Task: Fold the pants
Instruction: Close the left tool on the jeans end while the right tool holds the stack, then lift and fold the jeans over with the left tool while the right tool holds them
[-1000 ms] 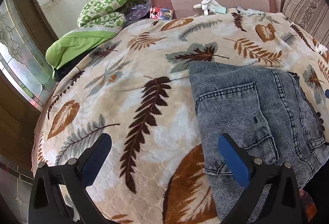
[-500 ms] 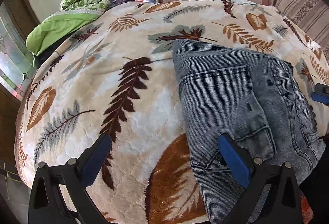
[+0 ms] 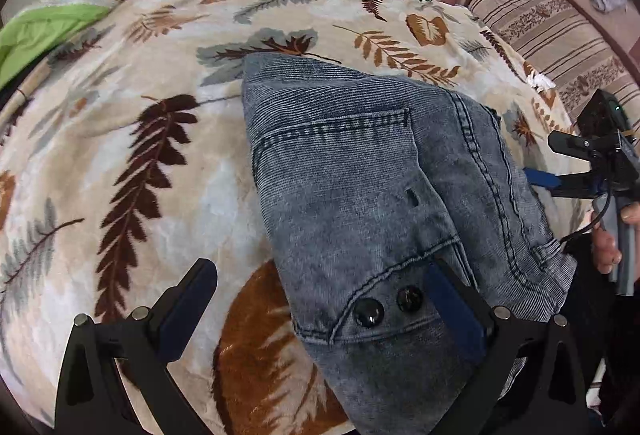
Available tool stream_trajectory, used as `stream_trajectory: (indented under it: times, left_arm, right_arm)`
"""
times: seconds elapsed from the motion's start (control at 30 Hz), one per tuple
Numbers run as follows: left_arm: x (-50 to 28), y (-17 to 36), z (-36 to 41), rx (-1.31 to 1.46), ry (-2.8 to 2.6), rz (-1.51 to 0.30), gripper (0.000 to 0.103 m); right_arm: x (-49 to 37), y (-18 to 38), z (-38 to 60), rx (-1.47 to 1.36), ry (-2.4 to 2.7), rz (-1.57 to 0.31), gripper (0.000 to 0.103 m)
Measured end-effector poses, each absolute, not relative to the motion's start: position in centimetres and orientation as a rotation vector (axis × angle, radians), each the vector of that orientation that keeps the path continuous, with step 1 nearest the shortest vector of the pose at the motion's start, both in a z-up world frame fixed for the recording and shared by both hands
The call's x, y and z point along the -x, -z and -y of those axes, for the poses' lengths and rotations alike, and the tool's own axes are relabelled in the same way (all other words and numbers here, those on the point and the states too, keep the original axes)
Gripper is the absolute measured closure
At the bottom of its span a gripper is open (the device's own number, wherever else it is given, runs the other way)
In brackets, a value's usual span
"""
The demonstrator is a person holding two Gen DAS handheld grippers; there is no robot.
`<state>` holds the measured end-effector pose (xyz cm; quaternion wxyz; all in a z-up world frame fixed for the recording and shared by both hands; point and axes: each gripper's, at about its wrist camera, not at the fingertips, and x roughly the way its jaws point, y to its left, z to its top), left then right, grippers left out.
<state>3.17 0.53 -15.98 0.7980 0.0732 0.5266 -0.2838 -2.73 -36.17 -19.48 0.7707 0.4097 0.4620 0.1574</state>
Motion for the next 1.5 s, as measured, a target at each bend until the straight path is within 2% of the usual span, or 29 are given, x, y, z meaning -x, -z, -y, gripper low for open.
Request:
stream_trajectory:
  times: [0.23,0.43,0.87,0.93,1.0,1.03,1.07,1.17,1.3,1.5]
  left_arm:
    - [-5.5,17.2,-1.0,-0.030,0.700,-1.188,0.000]
    - [-3.8,17.2,-1.4,-0.028,0.758,-1.162,0.000]
    - [-4.7,17.7,2.0,-0.030,0.815,-1.151,0.001]
    - [-4.8,17.6,1.7,-0.004,0.818,-1.150,0.007]
    - [-4.8,17.4,1.0,0.029,0.818,-1.151,0.017]
    - [-4.8,17.4,0.6,0.057,0.822,-1.154,0.026]
    - [-4.7,17.3,0.4,0.077,0.823,-1.155,0.033]
    - [-4.1,16.9,0.7,0.067,0.805,-1.136,0.045]
    - [-3.4,15.9,1.3,0.027,0.767,-1.110,0.057]
    - [-3.3,14.2,1.3,0.017,0.741,-1.103,0.064]
  right_arm:
    - [-0.2,19.6,35.0,-0.870,-0.470,-1.057,0.004]
    - [-0.8,19.6,31.5,-0.823,-0.646,-1.109,0.004]
    - [-0.3,19.4,30.3,-0.716,-0.613,-1.078,0.000]
    - [-0.4,19.3,30.0,-0.710,-0.617,-1.083,0.001]
    - [-0.4,19.3,29.8,-0.699,-0.620,-1.087,0.001]
    - [-0.4,19.2,29.7,-0.689,-0.618,-1.088,0.001]
    - [-0.3,19.1,29.5,-0.673,-0.615,-1.087,0.002]
    - [0.2,18.6,28.8,-0.606,-0.606,-1.077,0.009]
    - [0.9,17.9,28.1,-0.538,-0.602,-1.048,0.023]
    - [2.1,16.3,27.1,-0.470,-0.625,-0.975,0.025]
